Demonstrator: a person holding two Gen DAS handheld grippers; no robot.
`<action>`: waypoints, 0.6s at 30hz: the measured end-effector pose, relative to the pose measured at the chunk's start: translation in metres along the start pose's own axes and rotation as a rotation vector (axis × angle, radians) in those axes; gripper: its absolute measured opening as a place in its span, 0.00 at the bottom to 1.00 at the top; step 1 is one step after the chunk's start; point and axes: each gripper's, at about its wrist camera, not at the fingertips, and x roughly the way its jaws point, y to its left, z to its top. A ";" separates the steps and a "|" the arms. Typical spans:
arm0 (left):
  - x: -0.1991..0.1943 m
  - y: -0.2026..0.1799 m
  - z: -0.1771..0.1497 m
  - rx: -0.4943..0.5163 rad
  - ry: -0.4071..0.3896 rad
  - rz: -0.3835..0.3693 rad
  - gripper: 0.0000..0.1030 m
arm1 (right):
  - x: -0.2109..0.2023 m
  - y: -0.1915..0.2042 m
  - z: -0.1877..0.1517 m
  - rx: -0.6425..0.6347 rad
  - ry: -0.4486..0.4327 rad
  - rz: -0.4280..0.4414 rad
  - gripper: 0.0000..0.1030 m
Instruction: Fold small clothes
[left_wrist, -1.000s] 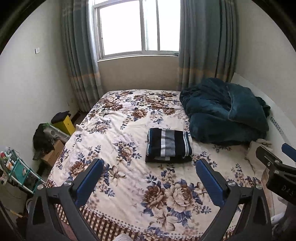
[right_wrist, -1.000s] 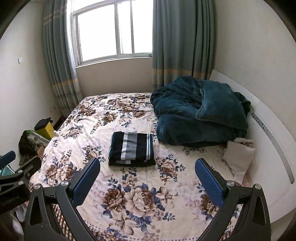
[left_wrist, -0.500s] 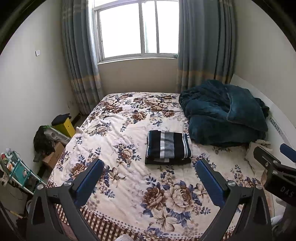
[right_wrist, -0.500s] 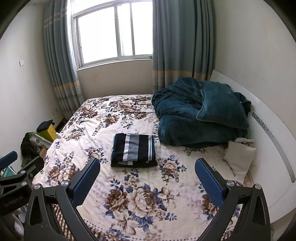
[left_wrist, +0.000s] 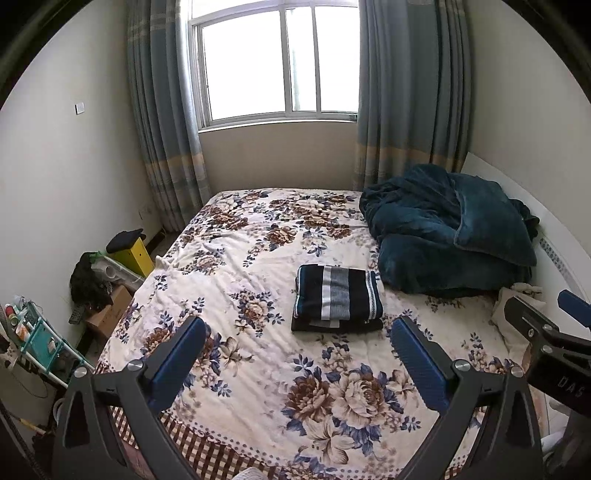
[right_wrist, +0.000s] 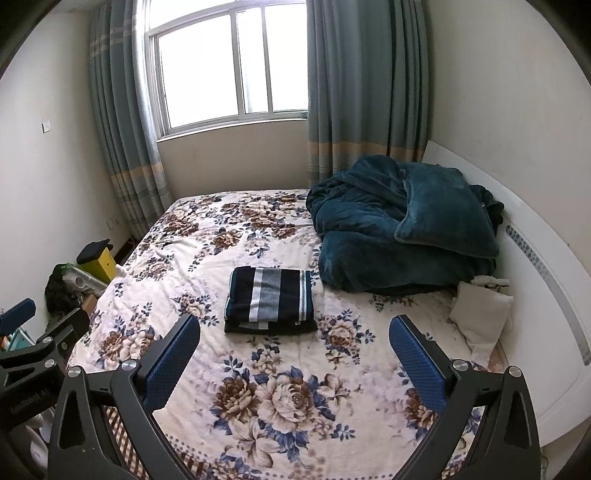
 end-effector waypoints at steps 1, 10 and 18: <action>0.000 0.001 -0.001 0.002 0.001 0.002 1.00 | -0.001 0.002 0.001 -0.002 0.000 0.001 1.00; -0.003 -0.002 0.003 -0.008 -0.006 0.002 1.00 | -0.006 0.004 0.004 0.005 -0.008 0.008 1.00; -0.004 -0.003 0.003 -0.009 -0.012 0.003 1.00 | -0.007 0.005 0.007 0.001 -0.013 0.007 1.00</action>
